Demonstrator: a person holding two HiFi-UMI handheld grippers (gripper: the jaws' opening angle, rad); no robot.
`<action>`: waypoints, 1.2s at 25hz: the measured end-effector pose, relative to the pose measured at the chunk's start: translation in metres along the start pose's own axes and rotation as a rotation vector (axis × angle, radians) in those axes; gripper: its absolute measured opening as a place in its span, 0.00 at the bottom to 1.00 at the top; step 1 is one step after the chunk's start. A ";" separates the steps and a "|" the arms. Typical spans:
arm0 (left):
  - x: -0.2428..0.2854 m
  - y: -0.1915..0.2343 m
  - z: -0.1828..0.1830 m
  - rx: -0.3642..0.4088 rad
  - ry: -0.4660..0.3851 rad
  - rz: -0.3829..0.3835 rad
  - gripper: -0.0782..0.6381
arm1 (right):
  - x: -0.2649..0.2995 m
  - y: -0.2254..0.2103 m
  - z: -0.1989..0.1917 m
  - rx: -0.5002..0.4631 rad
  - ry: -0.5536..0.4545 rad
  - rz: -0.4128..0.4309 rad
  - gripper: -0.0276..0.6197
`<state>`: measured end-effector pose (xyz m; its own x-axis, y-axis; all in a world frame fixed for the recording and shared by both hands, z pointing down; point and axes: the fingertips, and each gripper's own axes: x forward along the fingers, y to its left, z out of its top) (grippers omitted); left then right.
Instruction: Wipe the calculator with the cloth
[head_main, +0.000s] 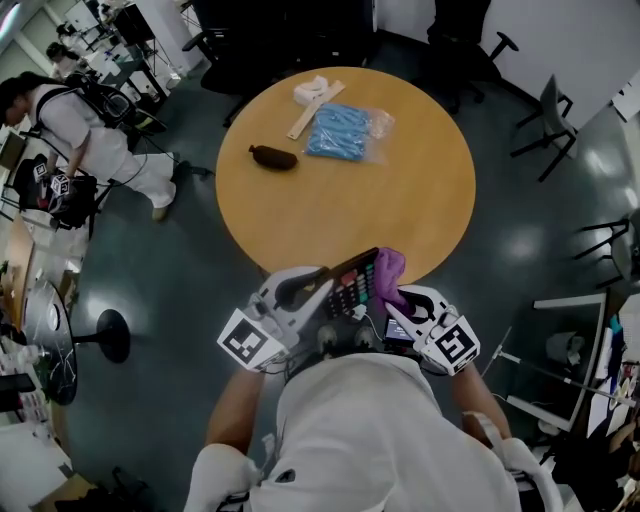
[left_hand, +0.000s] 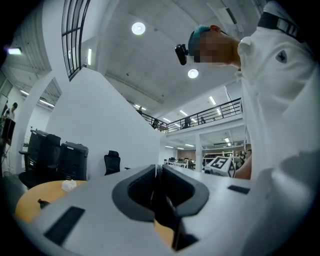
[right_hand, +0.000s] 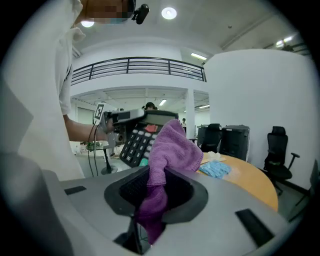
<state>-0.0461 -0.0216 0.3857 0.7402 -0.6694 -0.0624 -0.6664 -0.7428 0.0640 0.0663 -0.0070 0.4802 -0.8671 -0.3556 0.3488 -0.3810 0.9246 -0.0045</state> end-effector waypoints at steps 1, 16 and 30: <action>-0.001 0.002 0.002 0.009 -0.008 0.001 0.18 | 0.001 0.004 -0.007 0.013 0.014 0.011 0.18; -0.002 -0.042 0.005 0.400 0.133 -0.210 0.18 | -0.038 -0.039 0.013 -0.024 -0.013 0.032 0.18; -0.011 -0.127 0.034 0.587 0.129 -0.494 0.18 | -0.063 0.048 0.119 -0.391 0.079 0.630 0.18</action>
<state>0.0275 0.0803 0.3441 0.9442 -0.2805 0.1725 -0.1676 -0.8602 -0.4816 0.0640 0.0436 0.3466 -0.8525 0.2547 0.4566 0.3349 0.9366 0.1030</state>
